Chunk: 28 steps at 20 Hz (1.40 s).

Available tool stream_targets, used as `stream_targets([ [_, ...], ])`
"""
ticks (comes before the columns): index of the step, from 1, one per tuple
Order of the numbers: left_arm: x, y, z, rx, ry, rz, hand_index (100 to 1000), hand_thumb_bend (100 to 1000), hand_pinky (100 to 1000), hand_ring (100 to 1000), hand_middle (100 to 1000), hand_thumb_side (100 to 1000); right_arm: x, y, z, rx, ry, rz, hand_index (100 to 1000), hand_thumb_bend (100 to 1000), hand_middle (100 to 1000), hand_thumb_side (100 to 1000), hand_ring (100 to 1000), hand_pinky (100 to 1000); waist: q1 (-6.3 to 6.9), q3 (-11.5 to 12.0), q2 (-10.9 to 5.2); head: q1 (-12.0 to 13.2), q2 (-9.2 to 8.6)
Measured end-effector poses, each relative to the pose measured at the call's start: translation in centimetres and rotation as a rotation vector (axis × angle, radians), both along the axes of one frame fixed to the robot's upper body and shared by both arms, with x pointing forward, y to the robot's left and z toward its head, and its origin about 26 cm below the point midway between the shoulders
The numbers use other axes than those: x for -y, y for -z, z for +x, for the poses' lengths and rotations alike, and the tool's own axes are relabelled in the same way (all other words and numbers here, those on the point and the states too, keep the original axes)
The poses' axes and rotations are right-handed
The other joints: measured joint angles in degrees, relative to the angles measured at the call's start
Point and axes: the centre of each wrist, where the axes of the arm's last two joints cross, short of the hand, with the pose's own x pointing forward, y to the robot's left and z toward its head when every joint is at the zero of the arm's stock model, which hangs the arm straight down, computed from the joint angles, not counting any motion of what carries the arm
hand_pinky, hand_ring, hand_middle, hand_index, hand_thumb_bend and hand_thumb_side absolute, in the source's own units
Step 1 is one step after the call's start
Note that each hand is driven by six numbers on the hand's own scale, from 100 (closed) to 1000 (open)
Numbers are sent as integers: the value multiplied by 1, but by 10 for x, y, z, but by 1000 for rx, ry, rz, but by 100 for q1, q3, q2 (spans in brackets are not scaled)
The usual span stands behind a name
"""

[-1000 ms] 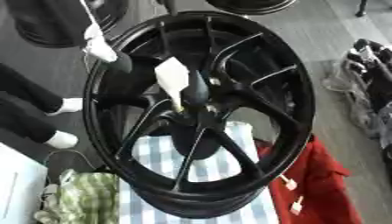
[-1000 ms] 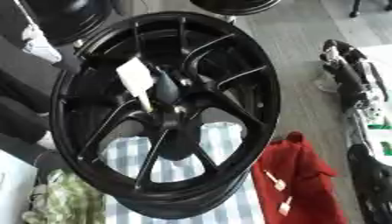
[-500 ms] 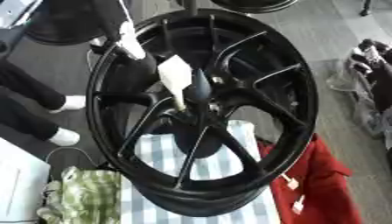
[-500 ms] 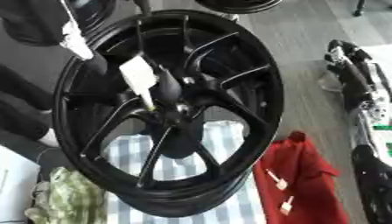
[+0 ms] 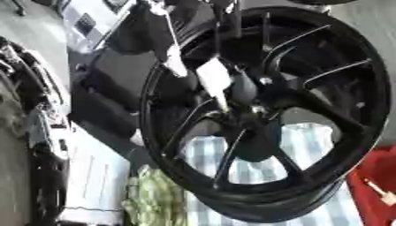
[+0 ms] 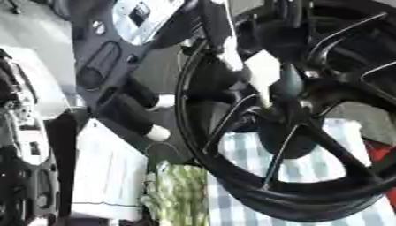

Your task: Pull the pin out of the wheel hub.

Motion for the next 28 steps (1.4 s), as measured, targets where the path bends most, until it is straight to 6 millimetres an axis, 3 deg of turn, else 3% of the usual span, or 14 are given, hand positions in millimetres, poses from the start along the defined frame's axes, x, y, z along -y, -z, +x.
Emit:
stream_targets([
  [9,-2,19,22,0,-38,54,764,712,806,804,725,283,0,0,0,2,1,1,796,173,819,439,829,915,6,-12,0,88,0],
  [28,-6,32,38,21,-70,64,744,672,799,800,729,298,-1,-2,1,6,0,1,796,167,819,446,830,916,-7,-16,1,242,0],
])
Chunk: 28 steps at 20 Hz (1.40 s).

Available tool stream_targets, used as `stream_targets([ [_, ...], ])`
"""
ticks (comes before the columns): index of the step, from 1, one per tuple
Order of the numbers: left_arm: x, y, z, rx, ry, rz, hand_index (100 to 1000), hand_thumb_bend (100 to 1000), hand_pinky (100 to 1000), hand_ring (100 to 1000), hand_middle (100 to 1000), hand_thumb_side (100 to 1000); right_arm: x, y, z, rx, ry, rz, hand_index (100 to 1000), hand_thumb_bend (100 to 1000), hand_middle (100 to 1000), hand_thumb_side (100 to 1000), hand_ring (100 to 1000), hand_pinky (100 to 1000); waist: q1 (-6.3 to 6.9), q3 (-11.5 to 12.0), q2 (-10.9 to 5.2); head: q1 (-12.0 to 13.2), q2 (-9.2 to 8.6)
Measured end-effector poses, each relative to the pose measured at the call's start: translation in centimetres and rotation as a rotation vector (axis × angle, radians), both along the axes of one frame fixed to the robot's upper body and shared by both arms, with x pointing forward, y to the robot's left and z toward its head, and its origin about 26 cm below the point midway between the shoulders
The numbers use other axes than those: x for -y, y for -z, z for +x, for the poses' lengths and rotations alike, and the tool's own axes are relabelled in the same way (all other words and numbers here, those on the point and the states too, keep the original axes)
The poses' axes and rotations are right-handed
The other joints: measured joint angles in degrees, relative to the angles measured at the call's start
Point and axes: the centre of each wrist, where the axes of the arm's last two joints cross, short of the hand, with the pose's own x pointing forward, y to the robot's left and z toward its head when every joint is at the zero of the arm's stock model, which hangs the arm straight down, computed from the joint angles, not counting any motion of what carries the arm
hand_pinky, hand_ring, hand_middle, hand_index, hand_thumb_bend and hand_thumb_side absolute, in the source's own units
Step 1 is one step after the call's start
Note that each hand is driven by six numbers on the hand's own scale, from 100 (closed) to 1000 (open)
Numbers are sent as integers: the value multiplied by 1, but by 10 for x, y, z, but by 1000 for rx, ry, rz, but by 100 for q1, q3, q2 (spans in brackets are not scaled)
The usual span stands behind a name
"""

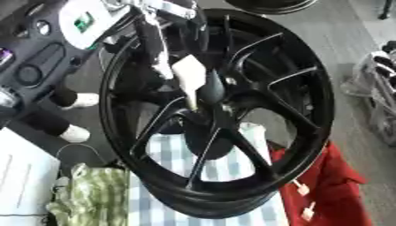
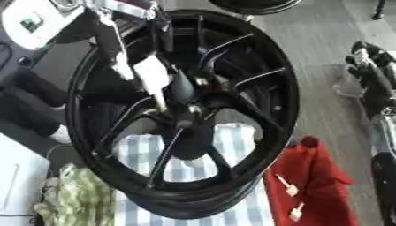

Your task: Pull the pin out of the wheel hub.

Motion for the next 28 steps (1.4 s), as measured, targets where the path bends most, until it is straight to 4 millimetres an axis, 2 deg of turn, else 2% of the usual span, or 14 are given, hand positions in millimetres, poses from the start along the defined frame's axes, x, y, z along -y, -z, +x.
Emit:
stream_targets([
  [5,-3,5,4,-6,-14,0,719,627,795,797,719,310,0,0,1,-2,3,5,797,165,820,448,830,917,0,-3,1,5,0],
  [16,0,5,2,-31,4,-15,722,608,792,793,715,300,0,1,1,-7,13,12,797,166,818,449,830,918,0,-6,1,36,0],
  [20,2,4,-1,-43,13,-16,739,592,784,786,711,248,0,1,1,-9,14,13,795,168,817,450,831,919,1,-8,1,43,0],
  [28,6,5,-4,-66,28,-15,702,517,772,770,691,232,0,1,1,-10,15,14,795,170,817,451,832,921,11,-10,1,46,0],
])
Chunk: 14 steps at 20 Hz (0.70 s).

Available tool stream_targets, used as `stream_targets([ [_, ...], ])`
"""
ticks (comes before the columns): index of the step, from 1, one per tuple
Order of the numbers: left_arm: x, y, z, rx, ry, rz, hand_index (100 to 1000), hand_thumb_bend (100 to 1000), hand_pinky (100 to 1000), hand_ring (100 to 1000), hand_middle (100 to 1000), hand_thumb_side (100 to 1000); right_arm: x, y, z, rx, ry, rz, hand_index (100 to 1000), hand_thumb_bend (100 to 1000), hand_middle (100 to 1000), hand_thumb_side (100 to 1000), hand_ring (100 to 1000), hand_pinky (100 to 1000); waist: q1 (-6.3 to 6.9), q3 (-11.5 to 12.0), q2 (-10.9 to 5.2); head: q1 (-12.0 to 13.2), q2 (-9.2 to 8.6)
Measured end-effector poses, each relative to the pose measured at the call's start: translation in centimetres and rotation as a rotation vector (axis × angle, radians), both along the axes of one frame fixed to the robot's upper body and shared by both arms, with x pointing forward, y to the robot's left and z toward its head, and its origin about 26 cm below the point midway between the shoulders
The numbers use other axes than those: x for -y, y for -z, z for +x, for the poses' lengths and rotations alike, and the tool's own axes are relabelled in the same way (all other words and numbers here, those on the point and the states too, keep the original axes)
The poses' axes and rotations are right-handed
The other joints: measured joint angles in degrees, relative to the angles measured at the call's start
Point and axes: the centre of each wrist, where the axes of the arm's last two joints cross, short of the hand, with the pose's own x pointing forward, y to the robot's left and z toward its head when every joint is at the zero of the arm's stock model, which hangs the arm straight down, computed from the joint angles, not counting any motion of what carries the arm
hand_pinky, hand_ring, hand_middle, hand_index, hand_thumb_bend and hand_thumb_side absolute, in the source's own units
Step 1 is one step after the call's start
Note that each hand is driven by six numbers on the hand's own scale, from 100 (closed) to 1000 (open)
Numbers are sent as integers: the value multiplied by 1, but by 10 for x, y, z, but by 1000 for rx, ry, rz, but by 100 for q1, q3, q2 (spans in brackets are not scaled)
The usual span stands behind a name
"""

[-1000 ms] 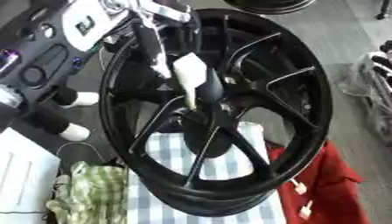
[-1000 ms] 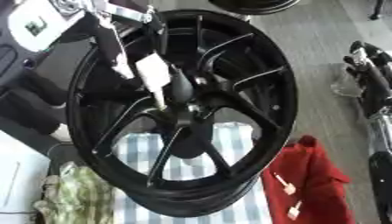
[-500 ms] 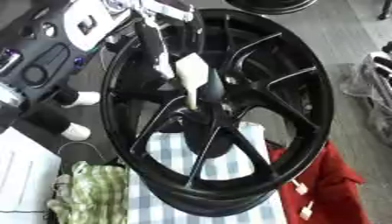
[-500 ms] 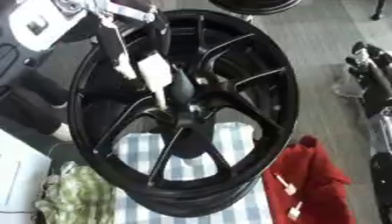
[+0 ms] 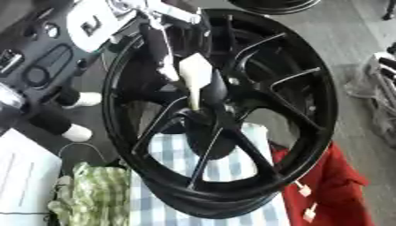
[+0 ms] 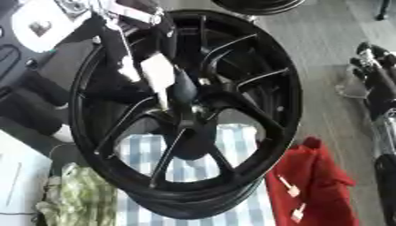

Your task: Pull the pin out of the wheel hub.

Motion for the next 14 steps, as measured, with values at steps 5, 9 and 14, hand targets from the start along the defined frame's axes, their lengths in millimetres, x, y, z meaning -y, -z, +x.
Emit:
stream_targets([
  [5,1,1,-1,-8,-2,6,665,394,762,754,671,219,0,0,0,-1,2,2,795,169,817,455,832,922,2,-1,0,3,0],
  [9,2,2,-1,-18,-7,9,643,317,755,740,655,202,0,1,0,-5,4,3,795,167,817,457,833,923,2,-1,0,5,0],
  [14,3,1,-3,-34,-12,0,623,286,743,727,641,200,1,2,0,-9,6,4,796,169,816,459,833,923,2,-2,0,7,0],
])
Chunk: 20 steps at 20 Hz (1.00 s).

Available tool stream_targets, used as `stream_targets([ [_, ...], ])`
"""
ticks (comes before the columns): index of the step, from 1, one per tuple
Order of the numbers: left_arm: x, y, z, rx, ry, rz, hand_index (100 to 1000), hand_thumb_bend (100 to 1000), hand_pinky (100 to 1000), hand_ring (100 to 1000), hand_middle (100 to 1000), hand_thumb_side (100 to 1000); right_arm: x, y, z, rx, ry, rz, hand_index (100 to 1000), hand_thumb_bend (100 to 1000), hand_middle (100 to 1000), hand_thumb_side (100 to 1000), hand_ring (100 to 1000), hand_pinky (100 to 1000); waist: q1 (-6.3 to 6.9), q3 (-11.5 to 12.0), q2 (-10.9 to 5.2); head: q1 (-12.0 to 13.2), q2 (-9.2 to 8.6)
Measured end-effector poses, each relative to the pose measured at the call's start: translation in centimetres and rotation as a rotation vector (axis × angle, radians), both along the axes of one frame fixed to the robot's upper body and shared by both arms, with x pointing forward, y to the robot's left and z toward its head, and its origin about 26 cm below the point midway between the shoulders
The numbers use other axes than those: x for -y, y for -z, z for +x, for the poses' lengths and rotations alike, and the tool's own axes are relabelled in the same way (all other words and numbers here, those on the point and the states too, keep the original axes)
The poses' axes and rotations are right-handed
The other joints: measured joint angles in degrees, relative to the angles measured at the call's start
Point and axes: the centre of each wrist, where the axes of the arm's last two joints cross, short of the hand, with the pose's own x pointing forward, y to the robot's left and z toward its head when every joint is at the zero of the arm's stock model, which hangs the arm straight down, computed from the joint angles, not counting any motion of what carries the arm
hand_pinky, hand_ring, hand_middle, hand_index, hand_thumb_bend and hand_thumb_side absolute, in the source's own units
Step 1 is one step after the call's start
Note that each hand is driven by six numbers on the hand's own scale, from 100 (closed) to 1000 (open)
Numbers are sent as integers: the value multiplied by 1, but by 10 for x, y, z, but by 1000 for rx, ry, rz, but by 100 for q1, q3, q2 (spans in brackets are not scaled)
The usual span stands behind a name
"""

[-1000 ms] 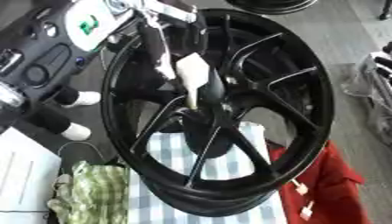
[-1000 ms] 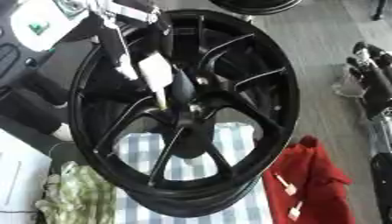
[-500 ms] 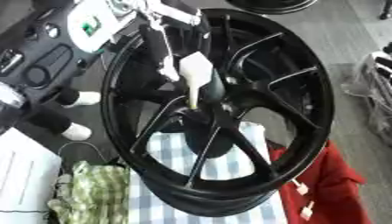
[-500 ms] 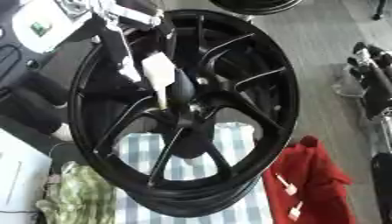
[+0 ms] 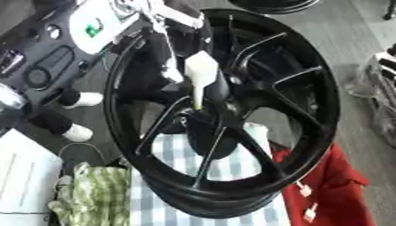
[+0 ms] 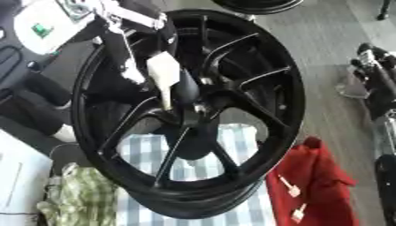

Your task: Pull the pin out of the wheel hub.

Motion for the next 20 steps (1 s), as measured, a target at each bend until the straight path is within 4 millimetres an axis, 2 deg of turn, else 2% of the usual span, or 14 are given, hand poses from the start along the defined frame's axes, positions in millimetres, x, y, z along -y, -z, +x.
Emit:
stream_targets([
  [12,3,-6,-8,-20,-2,-22,539,211,713,683,591,188,1,1,0,-8,8,3,797,171,817,465,835,926,3,1,0,0,0],
  [20,4,-11,-11,-19,-9,-36,431,102,687,639,544,100,1,2,0,-9,10,4,798,171,818,468,836,927,5,2,0,-5,0],
])
